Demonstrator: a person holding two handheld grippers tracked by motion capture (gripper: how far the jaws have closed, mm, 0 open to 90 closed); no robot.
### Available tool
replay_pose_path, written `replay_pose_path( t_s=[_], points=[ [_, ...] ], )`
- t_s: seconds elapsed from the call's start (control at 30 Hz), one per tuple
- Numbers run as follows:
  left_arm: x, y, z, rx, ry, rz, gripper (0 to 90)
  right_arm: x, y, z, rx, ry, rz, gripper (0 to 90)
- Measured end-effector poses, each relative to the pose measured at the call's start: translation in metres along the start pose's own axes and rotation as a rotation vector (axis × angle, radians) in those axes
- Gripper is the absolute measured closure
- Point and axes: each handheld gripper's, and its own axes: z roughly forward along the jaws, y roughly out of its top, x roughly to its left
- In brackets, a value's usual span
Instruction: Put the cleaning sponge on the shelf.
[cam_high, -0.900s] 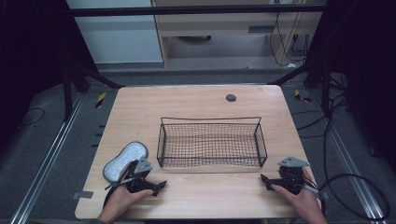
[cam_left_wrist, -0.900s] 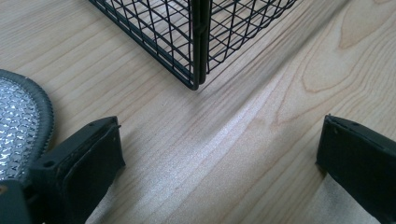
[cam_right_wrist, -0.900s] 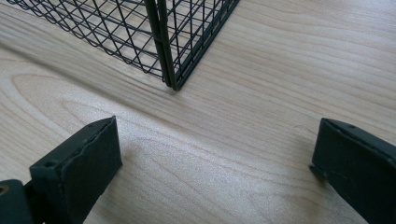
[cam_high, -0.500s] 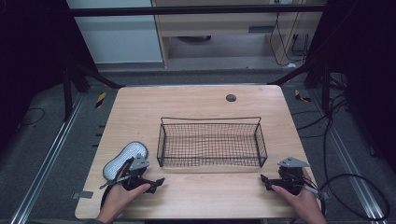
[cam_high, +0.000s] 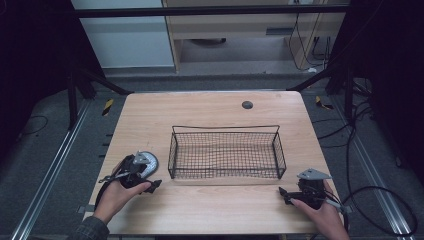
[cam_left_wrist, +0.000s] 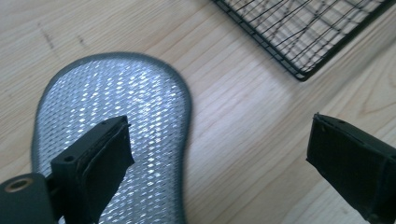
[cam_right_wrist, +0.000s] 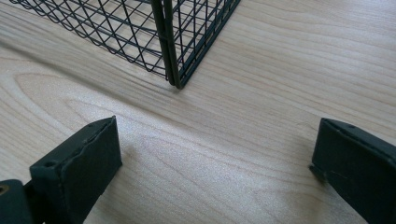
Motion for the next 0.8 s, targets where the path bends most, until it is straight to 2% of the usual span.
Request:
replay_pose_path(
  t_s=[0.23,0.47,0.53,0.8],
  points=[
    [0.011,0.001,-0.004,0.043,0.041,0.007,5.2,0.000,0.000,0.000,0.000,-0.001,0.000,1.5],
    [0.019,0.004,-0.009,0.093,0.061,0.013,4.2,0.000,0.000,0.000,0.000,-0.001,0.001,1.5],
    [0.023,0.004,-0.009,0.122,0.062,0.020,4.4,0.000,0.000,0.000,0.000,-0.001,0.000,1.5],
    [0.033,0.000,-0.011,0.151,0.067,0.014,5.4,0.000,0.000,0.000,0.000,0.000,0.003,1.5]
  ],
)
